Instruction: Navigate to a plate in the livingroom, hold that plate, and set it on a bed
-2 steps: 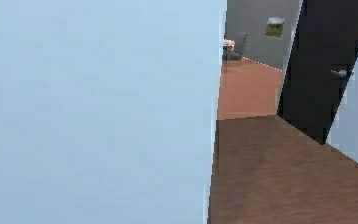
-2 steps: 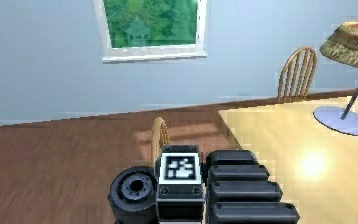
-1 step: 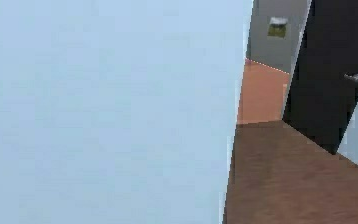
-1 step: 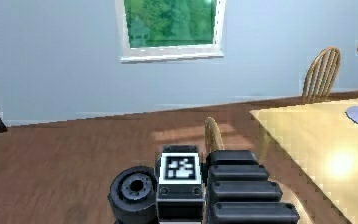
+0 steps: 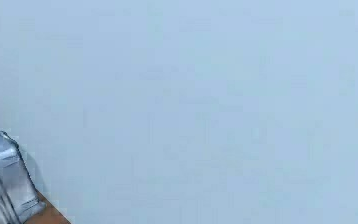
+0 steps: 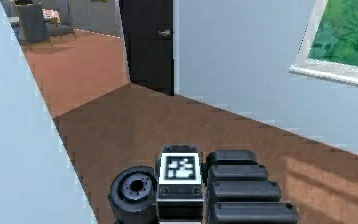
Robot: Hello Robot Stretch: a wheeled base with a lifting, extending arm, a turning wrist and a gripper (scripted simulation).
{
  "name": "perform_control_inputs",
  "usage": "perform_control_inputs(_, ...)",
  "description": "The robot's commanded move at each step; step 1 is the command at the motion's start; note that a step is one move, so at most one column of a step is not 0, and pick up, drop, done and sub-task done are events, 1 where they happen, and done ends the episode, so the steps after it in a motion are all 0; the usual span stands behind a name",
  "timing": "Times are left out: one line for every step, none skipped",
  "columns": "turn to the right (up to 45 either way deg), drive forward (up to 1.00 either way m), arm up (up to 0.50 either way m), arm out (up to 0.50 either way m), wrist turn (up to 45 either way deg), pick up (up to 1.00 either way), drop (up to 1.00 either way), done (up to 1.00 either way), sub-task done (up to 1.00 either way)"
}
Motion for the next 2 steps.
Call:
perform_control_inputs(-45.0, 0.00, 0.00, 0.00, 0.0, 0.00, 0.00, 0.00, 0.00)
perform_control_inputs(-36.0, 0.00, 0.00, 0.00, 0.0, 0.00, 0.00, 0.00, 0.00)
